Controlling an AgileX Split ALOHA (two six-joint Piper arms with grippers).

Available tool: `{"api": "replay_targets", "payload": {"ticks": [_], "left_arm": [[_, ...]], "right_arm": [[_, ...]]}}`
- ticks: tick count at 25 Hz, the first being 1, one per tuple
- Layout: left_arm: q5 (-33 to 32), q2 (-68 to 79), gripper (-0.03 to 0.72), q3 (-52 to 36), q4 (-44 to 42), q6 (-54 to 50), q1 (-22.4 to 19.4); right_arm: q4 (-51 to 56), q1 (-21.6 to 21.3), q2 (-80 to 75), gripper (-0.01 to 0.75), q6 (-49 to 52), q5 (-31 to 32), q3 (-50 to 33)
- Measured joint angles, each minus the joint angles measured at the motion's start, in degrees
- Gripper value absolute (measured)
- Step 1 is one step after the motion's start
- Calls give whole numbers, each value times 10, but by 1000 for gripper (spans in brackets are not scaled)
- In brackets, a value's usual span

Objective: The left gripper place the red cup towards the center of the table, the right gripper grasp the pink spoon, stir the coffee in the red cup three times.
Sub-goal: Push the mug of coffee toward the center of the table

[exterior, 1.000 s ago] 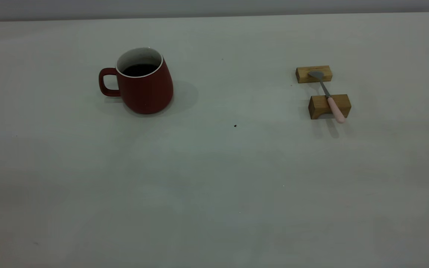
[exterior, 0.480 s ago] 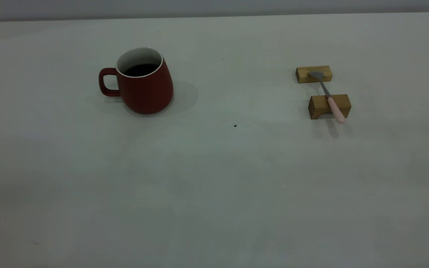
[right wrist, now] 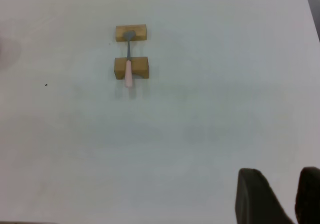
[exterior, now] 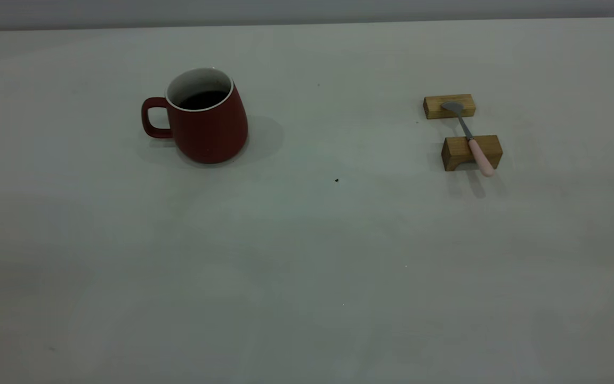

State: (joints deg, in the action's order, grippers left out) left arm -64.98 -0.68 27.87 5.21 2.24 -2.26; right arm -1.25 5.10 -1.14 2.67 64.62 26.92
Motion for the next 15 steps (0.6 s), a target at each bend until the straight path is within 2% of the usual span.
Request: {"api": "replay_targets", "payload": {"ticks": [5, 15], "left_arm": [[23, 103, 482, 7, 1, -22, 0], [185, 489, 482, 63, 1, -2, 0]], "right_arm": [[0, 0, 0, 237, 0, 0, 0], [0, 0, 0, 237, 0, 0, 0]]}}
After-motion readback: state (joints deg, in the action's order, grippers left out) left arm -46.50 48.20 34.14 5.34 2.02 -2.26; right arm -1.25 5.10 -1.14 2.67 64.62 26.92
